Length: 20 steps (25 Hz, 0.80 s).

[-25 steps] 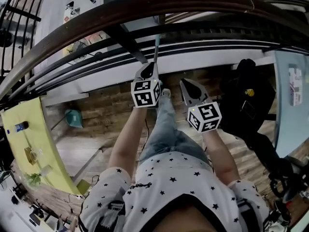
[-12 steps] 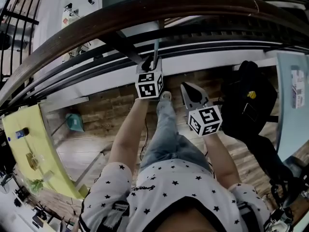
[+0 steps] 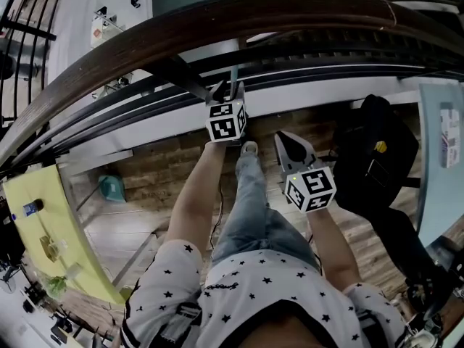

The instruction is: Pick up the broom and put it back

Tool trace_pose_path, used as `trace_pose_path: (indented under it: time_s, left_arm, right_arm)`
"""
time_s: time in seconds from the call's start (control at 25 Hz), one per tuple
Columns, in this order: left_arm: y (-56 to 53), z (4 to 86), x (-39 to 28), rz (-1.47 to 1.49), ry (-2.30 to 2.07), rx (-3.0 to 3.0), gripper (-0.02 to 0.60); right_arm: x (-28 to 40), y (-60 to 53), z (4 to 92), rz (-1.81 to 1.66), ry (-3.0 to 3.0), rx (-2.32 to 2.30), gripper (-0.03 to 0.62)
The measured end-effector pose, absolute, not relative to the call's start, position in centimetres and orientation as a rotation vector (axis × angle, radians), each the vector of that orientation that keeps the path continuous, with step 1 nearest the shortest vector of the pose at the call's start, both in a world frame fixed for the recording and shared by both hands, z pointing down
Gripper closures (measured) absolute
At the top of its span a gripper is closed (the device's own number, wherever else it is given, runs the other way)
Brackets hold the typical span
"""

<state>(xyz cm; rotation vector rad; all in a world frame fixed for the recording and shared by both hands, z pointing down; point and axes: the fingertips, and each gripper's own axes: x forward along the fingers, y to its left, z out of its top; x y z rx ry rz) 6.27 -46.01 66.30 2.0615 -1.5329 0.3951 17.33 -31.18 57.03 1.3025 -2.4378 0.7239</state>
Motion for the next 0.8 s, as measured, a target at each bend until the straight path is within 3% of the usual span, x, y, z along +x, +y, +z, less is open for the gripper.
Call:
trace_pose_path:
  time_s: [0.56, 0.8]
  left_arm:
    - [-50.2, 68.6, 7.8, 0.471, -1.547, 2.06, 0.407]
    - [-51.1, 70.4, 7.0, 0.508, -1.559, 2.063, 0.462]
  right_arm:
    - [20.0, -31.2, 58.1, 0.76, -2.384, 1.329, 0.6]
    - [19.5, -31.0, 59.3, 0.78, -2.367, 1.336, 0.6]
